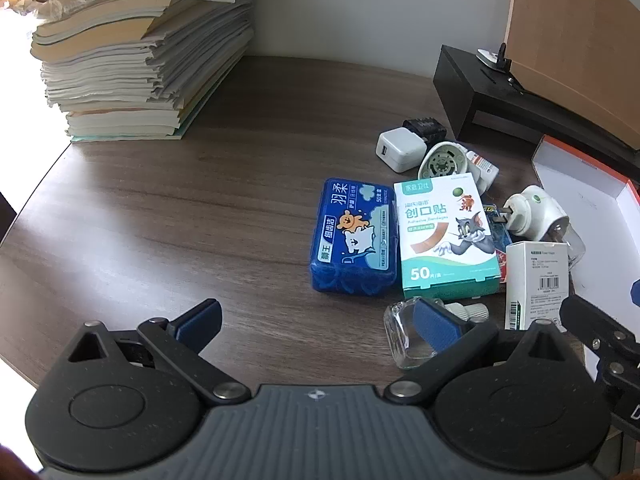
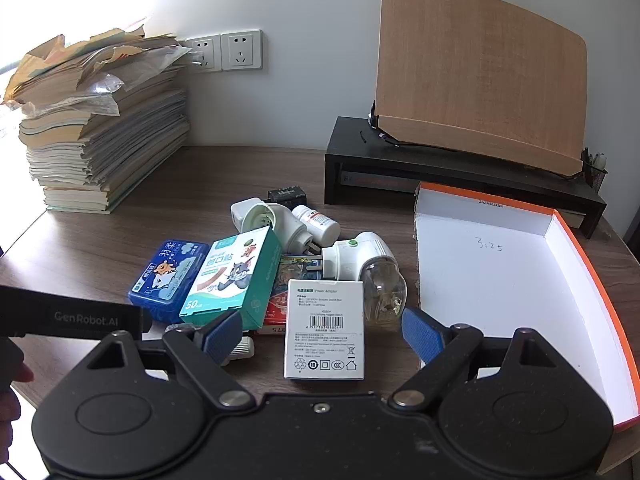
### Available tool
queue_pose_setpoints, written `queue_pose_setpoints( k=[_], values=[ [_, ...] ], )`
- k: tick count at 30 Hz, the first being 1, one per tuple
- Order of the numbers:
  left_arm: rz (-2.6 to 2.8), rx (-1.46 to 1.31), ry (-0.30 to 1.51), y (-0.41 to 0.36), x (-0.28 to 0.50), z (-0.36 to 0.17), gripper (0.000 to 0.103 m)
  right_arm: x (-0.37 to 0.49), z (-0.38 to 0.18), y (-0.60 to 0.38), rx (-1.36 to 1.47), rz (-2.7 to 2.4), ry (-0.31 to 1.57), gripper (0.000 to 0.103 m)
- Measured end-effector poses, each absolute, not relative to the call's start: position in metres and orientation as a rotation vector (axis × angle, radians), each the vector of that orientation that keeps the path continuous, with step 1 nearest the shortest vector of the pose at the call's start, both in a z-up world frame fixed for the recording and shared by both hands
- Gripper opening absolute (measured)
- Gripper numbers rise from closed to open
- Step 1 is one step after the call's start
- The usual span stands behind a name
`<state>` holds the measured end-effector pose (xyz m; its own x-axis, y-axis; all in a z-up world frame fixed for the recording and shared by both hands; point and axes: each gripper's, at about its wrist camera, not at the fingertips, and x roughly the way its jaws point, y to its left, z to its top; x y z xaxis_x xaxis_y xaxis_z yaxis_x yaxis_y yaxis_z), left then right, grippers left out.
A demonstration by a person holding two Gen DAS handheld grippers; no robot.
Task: Organize rigid objects
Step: 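Reach both tools down and grasp the blue floss box with left and white adapter box with right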
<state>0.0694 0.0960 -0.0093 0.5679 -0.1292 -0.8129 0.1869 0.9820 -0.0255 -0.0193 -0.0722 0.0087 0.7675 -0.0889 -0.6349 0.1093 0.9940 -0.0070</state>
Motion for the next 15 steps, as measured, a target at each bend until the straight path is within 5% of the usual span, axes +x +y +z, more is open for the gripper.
queue_pose_setpoints(
  k=[15],
  values=[
    [-0.195, 0.085, 0.948, 0.086, 0.099, -0.019, 0.103, -0.011, 0.004, -0.078, 0.027, -0.141, 0.687, 0.102]
  ],
)
